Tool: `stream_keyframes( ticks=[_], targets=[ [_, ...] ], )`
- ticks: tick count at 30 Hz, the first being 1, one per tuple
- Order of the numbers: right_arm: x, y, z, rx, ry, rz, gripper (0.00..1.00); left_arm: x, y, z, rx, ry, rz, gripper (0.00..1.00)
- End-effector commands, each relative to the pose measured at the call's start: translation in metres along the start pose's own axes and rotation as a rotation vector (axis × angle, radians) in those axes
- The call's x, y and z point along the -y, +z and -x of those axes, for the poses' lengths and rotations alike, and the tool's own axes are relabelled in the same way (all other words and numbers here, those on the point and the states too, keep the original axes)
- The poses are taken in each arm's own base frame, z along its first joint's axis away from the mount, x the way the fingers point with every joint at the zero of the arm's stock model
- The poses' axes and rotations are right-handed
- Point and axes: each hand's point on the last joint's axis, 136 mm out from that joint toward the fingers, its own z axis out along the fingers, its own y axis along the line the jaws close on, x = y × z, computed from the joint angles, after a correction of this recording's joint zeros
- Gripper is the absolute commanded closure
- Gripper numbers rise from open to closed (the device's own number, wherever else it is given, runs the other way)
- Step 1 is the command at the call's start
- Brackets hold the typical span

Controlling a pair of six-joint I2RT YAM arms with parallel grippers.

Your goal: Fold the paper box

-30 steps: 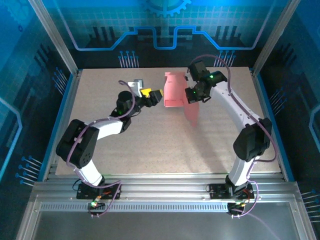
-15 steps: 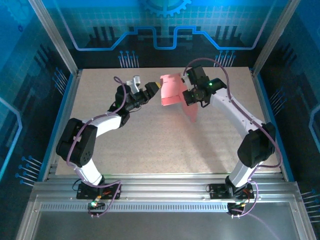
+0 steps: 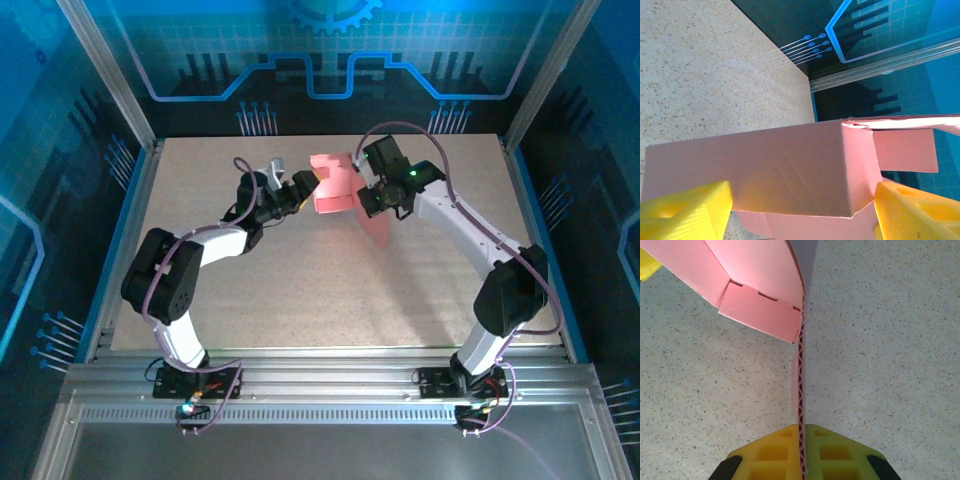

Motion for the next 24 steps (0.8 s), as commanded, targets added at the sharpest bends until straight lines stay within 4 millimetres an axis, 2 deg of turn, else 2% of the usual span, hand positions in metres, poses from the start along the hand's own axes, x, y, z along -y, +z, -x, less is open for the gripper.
stream_keyframes(
  ticks=[1, 10, 16, 22, 24],
  targets=[
    [-0.008, -0.011, 0.004, 0.023, -0.039, 0.013, 1.0, -0.013, 0.001, -0.003, -0.01, 0.003, 0.054, 0.24],
    [-0.013, -0.013, 0.006, 0.01, -0.128, -0.071, 1.0, -0.035, -0.013, -0.01, -0.046, 0.068, 0.265, 0.29],
    [-0.018, -0.009, 0.006, 0.003, -0.123, -0.068, 1.0, -0.029, -0.015, -0.01, -0.045, 0.098, 0.283, 0.31],
    [-0.023, -0.015, 0.01, 0.021, -0.136, -0.065, 1.0, -0.029, -0.015, -0.009, -0.027, 0.127, 0.345, 0.43],
    [-0.028, -0.016, 0.011, 0.023, -0.14, -0.06, 1.0, -0.027, -0.016, -0.009, -0.024, 0.16, 0.369, 0.54]
  ],
)
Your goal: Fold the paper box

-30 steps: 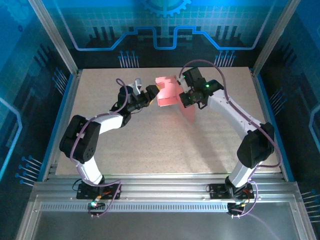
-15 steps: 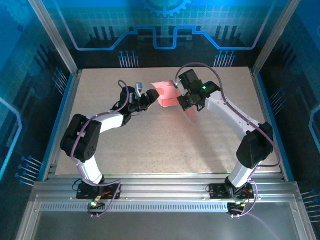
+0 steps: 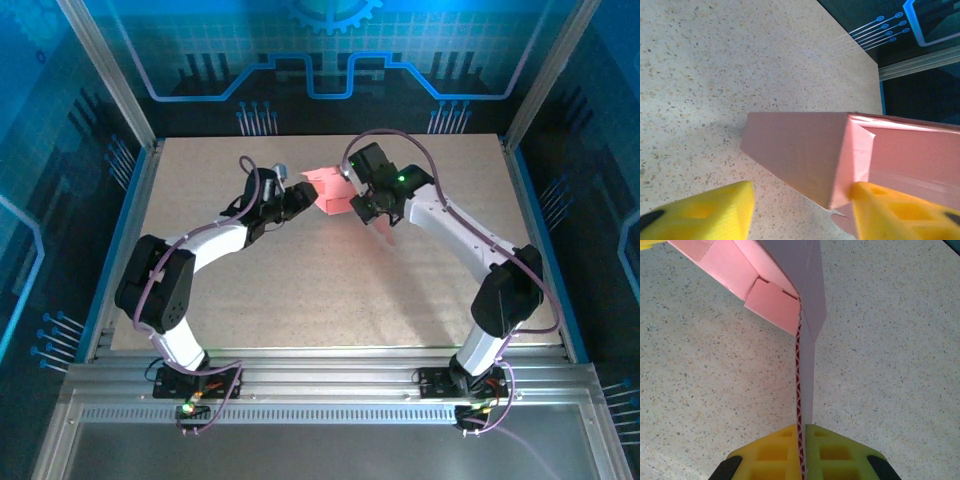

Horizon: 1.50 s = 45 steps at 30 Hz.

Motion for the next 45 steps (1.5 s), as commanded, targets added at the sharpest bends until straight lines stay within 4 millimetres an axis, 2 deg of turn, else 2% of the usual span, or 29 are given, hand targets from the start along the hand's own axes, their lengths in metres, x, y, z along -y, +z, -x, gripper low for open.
stream_keyframes(
  ticks=[1, 6, 9, 12, 13, 14, 15, 16, 19, 20, 24, 29, 36, 42, 45],
  targets=[
    [-0.012, -0.013, 0.018, 0.057, -0.014, 0.016, 1.0, 0.005, -0.007, 0.004, 0.022, 0.068, 0.066, 0.6],
    [-0.015, -0.008, 0.016, 0.039, -0.013, 0.007, 1.0, 0.008, -0.008, 0.003, 0.026, 0.055, 0.044, 0.7],
    [-0.015, -0.006, 0.016, 0.033, -0.016, 0.002, 1.0, 0.009, -0.008, 0.003, 0.026, 0.052, 0.035, 0.85],
    [-0.015, -0.007, 0.017, 0.037, -0.017, 0.004, 1.0, 0.009, -0.009, 0.003, 0.028, 0.053, 0.037, 0.91],
    [-0.015, -0.007, 0.017, 0.039, -0.016, 0.004, 1.0, 0.009, -0.009, 0.003, 0.029, 0.056, 0.036, 0.97],
    [-0.015, -0.007, 0.018, 0.04, -0.016, 0.004, 1.0, 0.009, -0.009, 0.003, 0.029, 0.054, 0.035, 0.97],
    [-0.015, -0.007, 0.018, 0.039, -0.017, 0.003, 1.0, 0.011, -0.01, 0.004, 0.033, 0.053, 0.026, 0.91],
    [-0.015, -0.006, 0.018, 0.037, -0.017, 0.003, 1.0, 0.012, -0.009, 0.002, 0.025, 0.055, 0.018, 0.77],
    [-0.014, -0.004, 0.017, 0.03, -0.009, 0.003, 1.0, 0.019, -0.01, 0.002, 0.02, 0.06, -0.011, 0.51],
    [-0.014, -0.002, 0.016, 0.024, -0.005, 0.004, 1.0, 0.021, -0.011, 0.003, 0.025, 0.062, -0.026, 0.46],
    [-0.01, 0.004, 0.012, -0.002, 0.049, 0.028, 1.0, 0.029, -0.02, 0.008, 0.046, 0.072, -0.067, 0.37],
    [-0.001, 0.012, 0.003, -0.06, 0.119, 0.044, 1.0, 0.042, -0.042, 0.011, 0.095, 0.188, -0.133, 0.16],
    [0.001, 0.019, -0.002, -0.095, 0.164, 0.051, 1.0, 0.062, -0.072, 0.003, 0.179, 0.458, -0.269, 0.04],
    [0.007, 0.015, -0.006, -0.121, 0.295, 0.053, 1.0, 0.023, -0.07, 0.0, 0.378, 0.611, -0.113, 0.1],
    [0.001, 0.014, -0.007, -0.124, 0.375, 0.081, 1.0, 0.028, -0.062, -0.005, 0.46, 0.683, -0.084, 0.08]
  ],
)
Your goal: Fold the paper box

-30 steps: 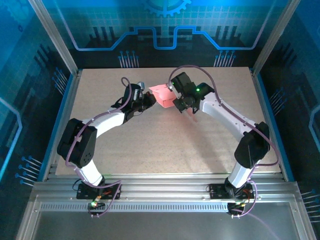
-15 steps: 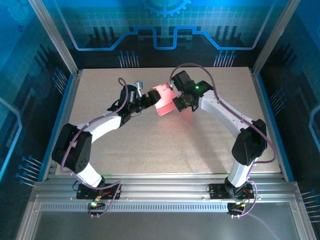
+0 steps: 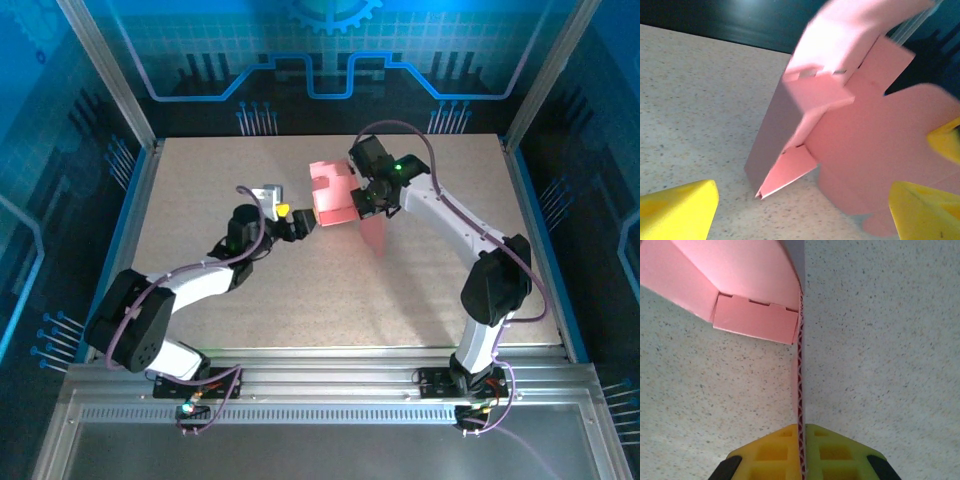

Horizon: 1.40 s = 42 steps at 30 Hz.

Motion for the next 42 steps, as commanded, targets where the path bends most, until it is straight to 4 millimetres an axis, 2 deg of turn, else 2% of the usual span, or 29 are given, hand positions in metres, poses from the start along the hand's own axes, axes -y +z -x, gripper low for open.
stream_keyframes(
  ticks=[1, 4, 10, 15, 23, 27, 35, 42],
  targets=[
    [-0.004, -0.002, -0.003, -0.024, 0.136, 0.044, 1.0, 0.01, 0.007, 0.026, 0.196, 0.168, 0.05, 0.01],
    [-0.009, -0.004, -0.005, -0.028, 0.186, 0.074, 1.0, 0.012, 0.021, 0.016, 0.213, 0.197, 0.058, 0.01],
    [-0.008, -0.012, -0.011, -0.039, 0.199, 0.081, 1.0, 0.0, 0.043, 0.0, 0.22, 0.211, 0.074, 0.02],
    [-0.008, -0.02, -0.012, -0.025, 0.2, 0.094, 1.0, -0.004, 0.056, -0.005, 0.216, 0.263, 0.091, 0.22],
    [-0.007, -0.024, -0.012, -0.022, 0.195, 0.094, 1.0, -0.001, 0.08, -0.002, 0.198, 0.296, 0.084, 0.43],
    [-0.002, -0.023, -0.014, -0.025, 0.188, 0.062, 1.0, -0.003, 0.082, 0.002, 0.205, 0.295, 0.089, 0.6],
    [-0.005, -0.026, -0.012, -0.024, 0.156, 0.052, 1.0, -0.015, 0.087, 0.003, 0.196, 0.276, 0.127, 0.73],
    [-0.008, -0.027, -0.011, -0.024, 0.147, 0.042, 1.0, -0.018, 0.086, 0.004, 0.201, 0.268, 0.143, 0.89]
  ],
)
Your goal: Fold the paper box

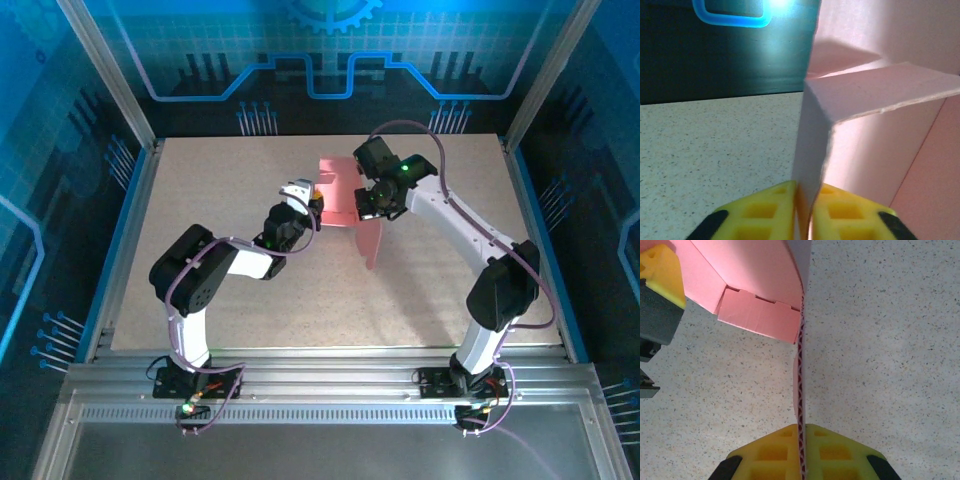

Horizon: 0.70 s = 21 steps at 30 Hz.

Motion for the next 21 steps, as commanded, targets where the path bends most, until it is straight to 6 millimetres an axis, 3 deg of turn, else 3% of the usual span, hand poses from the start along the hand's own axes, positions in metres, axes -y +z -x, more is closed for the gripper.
stream_keyframes(
  ticks=[1, 3, 7, 9, 12, 14, 16, 21],
  targets=[
    [-0.004, -0.01, 0.003, 0.014, -0.017, -0.008, 1.0, -0.004, 0.005, 0.004, 0.018, -0.013, 0.015, 0.91],
    [-0.005, -0.01, 0.003, 0.016, -0.015, -0.004, 1.0, -0.003, 0.004, 0.005, 0.026, -0.011, 0.011, 0.99],
    [-0.007, -0.013, 0.004, 0.025, -0.02, 0.003, 0.98, -0.003, 0.002, 0.006, 0.044, -0.015, 0.005, 1.0],
    [-0.008, -0.015, 0.005, 0.034, -0.025, 0.007, 0.86, -0.003, 0.0, 0.007, 0.055, -0.015, 0.003, 1.0],
    [-0.014, -0.02, 0.009, 0.067, -0.04, 0.052, 0.56, -0.001, -0.001, 0.006, 0.058, -0.013, -0.01, 1.0],
    [-0.022, -0.028, 0.013, 0.108, -0.051, 0.109, 0.43, -0.001, 0.0, 0.002, 0.053, -0.012, -0.012, 1.0],
    [-0.029, -0.039, 0.018, 0.162, -0.056, 0.171, 0.36, -0.002, -0.002, -0.001, 0.06, -0.015, -0.014, 1.0],
    [-0.025, -0.062, 0.028, 0.286, 0.025, 0.309, 0.35, 0.001, -0.01, -0.008, 0.131, -0.023, -0.052, 1.0]
  ],
)
